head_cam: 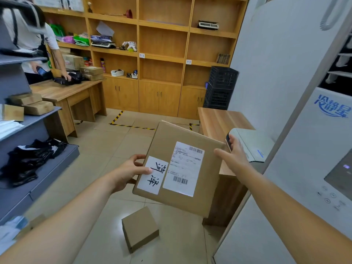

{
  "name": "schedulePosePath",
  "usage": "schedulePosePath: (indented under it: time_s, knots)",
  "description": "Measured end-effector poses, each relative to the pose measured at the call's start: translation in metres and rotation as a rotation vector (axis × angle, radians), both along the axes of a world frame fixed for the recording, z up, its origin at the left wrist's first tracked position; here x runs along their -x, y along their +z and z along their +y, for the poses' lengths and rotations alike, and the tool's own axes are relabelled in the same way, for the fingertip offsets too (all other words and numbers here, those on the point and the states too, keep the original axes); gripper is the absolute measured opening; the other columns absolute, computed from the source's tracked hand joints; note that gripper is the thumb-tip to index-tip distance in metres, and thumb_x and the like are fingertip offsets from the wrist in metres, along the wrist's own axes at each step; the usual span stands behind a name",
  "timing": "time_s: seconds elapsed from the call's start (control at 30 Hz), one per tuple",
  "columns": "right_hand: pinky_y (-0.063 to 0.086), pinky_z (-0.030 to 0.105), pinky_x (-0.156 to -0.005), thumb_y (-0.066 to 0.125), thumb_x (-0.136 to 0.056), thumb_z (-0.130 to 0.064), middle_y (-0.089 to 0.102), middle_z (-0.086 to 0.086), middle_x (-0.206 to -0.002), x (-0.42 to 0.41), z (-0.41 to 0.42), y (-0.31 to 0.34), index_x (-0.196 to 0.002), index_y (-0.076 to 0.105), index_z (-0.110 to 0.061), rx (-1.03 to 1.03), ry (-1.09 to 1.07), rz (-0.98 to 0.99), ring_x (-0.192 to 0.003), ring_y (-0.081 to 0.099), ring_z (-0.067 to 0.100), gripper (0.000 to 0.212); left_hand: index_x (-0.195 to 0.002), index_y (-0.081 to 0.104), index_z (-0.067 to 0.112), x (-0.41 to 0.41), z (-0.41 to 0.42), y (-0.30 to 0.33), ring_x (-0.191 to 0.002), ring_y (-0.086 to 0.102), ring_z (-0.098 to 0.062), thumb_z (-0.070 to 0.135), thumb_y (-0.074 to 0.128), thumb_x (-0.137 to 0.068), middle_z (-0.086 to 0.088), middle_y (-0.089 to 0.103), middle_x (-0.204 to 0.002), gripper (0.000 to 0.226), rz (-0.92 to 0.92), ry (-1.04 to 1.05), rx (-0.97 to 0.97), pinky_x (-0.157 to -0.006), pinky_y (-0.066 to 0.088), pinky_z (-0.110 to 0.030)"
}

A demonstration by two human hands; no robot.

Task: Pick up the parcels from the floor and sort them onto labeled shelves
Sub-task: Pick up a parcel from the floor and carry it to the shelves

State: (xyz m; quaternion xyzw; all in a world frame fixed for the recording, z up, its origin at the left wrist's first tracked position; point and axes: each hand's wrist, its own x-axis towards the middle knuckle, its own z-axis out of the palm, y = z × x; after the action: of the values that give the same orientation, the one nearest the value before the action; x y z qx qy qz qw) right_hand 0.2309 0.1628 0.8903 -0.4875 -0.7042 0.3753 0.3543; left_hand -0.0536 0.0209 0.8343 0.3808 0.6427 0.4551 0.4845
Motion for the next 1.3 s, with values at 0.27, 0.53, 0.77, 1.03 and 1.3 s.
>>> schedulePosePath:
  time_s: [0.27,0.53,0.77,1.03,1.3]
  knots:
    - [0.041,0.047,-0.103,0.076,-0.074,-0.027,0.025,0.004,-0.15,0.016,-0.027,-0.045,-0.145,0.008,-0.034,0.181,0.137,0.006,-0.132,0.036,0.024,0.099,-0.126,0.04,0.015,0.014,0.01,-0.005,-0.085,0.062,-0.027,0.017,0.067,-0.08,-0.013,0.066,-0.095,0.054,-0.153,0.196,-0.027,-0.062,0.05,-0.036]
    - [0.036,0.047,-0.108,0.079,-0.07,-0.026,0.028,-0.005,-0.146,0.048,-0.034,-0.057,-0.144,0.004,-0.038,0.124,0.164,0.041,-0.127,0.033,0.013,0.107,-0.12,0.044,0.009,0.026,0.026,-0.005,-0.085,0.062,-0.025,0.024,0.068,-0.08,-0.012,0.067,-0.096,0.049,-0.163,0.239,-0.06,-0.06,0.048,-0.035]
    - [0.036,0.043,-0.106,0.077,-0.073,-0.024,0.024,-0.003,-0.149,0.069,-0.019,-0.064,-0.145,0.002,-0.035,0.115,0.125,0.04,-0.127,0.032,0.013,0.105,-0.125,0.042,0.016,0.041,0.037,-0.009,-0.096,0.063,-0.023,0.024,0.074,-0.056,-0.006,0.057,-0.118,0.076,-0.141,0.17,-0.162,-0.065,0.049,-0.033]
    - [0.038,0.03,-0.097,0.075,-0.074,-0.017,0.026,-0.005,-0.148,0.089,0.014,-0.083,-0.147,0.005,-0.031,0.156,0.053,0.099,-0.121,0.03,0.006,0.102,-0.13,0.038,0.033,0.052,0.069,-0.031,-0.112,0.048,-0.002,0.016,0.075,-0.059,0.014,0.055,-0.117,0.081,-0.023,0.062,-0.244,-0.073,0.043,-0.019]
    - [0.033,0.034,-0.107,0.075,-0.074,-0.019,0.023,-0.006,-0.15,0.108,0.099,-0.096,-0.147,0.003,-0.033,0.171,0.014,0.091,-0.127,0.029,0.008,0.103,-0.14,0.029,0.026,0.06,0.156,-0.049,-0.114,0.045,-0.012,0.009,0.075,-0.069,0.003,0.044,-0.127,0.086,0.115,0.124,-0.213,-0.083,0.041,-0.024]
